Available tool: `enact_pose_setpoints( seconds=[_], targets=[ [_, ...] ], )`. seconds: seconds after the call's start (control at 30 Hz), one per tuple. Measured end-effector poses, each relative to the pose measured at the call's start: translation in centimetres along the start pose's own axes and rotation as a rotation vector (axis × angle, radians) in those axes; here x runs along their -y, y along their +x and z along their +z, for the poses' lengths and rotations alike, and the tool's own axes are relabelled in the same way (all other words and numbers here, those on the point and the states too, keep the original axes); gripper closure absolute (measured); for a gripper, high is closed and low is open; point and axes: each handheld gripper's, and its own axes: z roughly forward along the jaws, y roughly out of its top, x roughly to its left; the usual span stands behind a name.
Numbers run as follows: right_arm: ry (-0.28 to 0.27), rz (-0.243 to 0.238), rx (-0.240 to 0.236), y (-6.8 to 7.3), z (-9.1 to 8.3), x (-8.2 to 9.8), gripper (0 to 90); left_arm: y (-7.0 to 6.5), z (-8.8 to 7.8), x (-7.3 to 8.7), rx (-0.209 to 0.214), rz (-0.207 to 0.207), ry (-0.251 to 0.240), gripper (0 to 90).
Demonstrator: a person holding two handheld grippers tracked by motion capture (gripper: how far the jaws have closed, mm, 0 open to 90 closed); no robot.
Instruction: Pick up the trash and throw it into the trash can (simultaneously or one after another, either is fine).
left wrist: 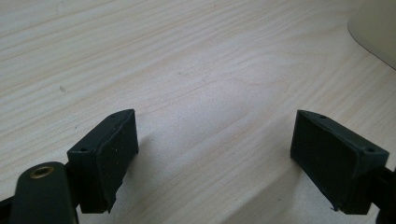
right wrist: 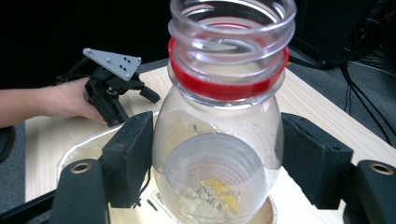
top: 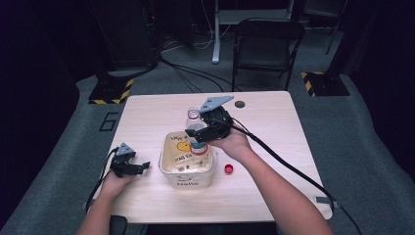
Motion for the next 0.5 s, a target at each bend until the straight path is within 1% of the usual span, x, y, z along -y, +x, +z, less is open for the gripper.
enact_pose_setpoints(
  seconds=[0.13,0.5],
  targets=[
    [0.008,0.025,0.002,-0.2,0.6,0.8,28.0,0.0,0.0,0.0,0.0,0.0,0.0,14.9],
    [0.009,0.026,0.014,-0.1,1.8,2.5,28.0,0.0,0.0,0.0,0.0,0.0,0.0,14.9]
  ],
)
